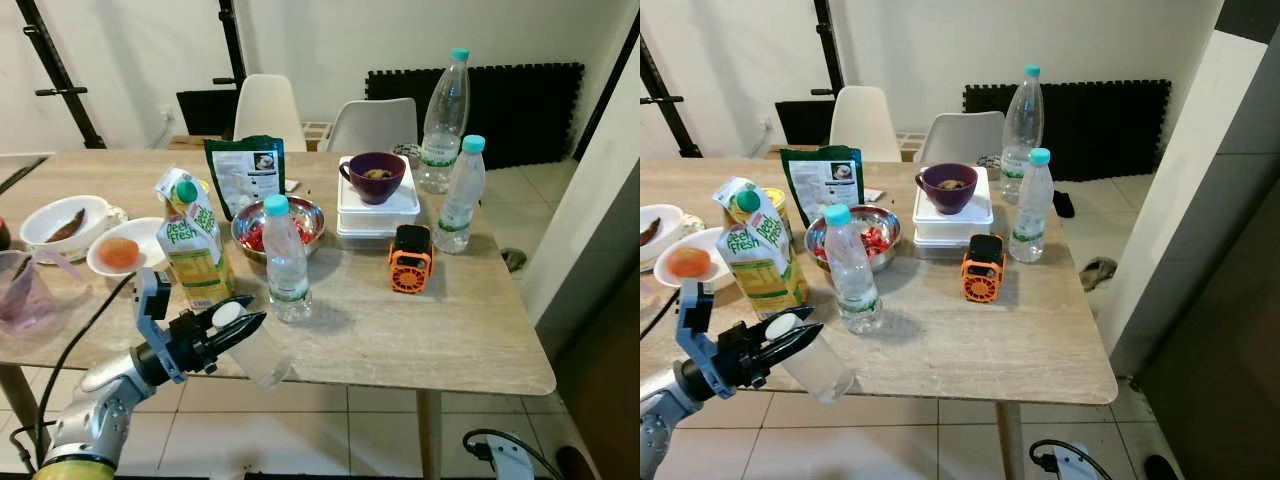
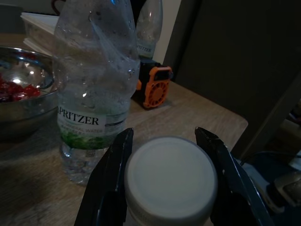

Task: Restocking fridge

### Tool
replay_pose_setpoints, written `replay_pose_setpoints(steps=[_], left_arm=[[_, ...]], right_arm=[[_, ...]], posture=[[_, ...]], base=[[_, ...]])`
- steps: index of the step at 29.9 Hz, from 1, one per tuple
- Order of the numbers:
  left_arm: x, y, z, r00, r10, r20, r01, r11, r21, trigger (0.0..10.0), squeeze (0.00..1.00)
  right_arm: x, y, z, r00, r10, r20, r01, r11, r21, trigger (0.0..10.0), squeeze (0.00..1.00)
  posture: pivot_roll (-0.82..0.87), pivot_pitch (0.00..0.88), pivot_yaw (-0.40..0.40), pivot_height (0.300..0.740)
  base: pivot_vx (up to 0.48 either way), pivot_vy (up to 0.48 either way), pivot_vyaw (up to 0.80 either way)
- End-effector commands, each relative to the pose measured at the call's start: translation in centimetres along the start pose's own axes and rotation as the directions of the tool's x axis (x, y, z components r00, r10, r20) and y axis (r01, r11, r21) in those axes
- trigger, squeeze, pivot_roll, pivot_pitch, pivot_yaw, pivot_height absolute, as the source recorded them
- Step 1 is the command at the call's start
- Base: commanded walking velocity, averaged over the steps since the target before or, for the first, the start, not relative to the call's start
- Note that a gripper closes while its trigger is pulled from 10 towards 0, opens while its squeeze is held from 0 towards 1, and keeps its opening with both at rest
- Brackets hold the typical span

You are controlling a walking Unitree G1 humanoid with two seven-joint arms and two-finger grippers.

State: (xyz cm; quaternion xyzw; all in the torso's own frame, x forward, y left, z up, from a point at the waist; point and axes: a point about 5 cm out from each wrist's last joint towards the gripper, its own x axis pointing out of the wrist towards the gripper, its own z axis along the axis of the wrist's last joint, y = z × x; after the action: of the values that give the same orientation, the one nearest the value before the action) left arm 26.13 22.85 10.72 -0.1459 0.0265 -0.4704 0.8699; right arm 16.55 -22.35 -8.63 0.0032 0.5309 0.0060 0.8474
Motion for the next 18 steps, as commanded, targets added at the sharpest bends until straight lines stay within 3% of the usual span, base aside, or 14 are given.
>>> replay_pose_setpoints(steps=[1,6,13,18], left_arm=[[-0.4,-0.4,-4.3,0.991,0.032,-0.131,-0.05,0.989,-0.137,10.0,0.0],[-0.7,-0.7,-6.0,0.988,0.046,-0.147,-0.075,0.977,-0.202,10.0,0.0],[-1.6,-1.1,-8.2,0.986,0.076,-0.149,-0.119,0.946,-0.301,10.0,0.0],[-1.6,-1.3,-8.6,0.989,0.064,-0.136,-0.105,0.941,-0.321,10.0,0.0]], right_arm=[[0.0,0.0,0.0,1.0,-0.001,-0.006,0.001,1.0,-0.009,10.0,0.0],[0.0,0.1,-0.1,1.0,0.002,-0.009,-0.002,1.0,-0.012,10.0,0.0],[0.0,0.0,-0.3,1.0,-0.004,-0.013,0.004,1.0,-0.003,10.0,0.0],[0.0,0.0,-0.4,1.0,-0.003,-0.014,0.003,1.0,-0.007,10.0,0.0]], posture=[[-0.01,0.0,0.016,0.74],[-0.01,0.0,0.015,0.74],[0.0,0.0,0.017,0.74],[0.0,0.0,0.017,0.74]], base=[[0.0,0.0,0.0],[0.0,0.0,0.0],[-0.312,0.0,0.0],[-0.325,0.0,0.0]])
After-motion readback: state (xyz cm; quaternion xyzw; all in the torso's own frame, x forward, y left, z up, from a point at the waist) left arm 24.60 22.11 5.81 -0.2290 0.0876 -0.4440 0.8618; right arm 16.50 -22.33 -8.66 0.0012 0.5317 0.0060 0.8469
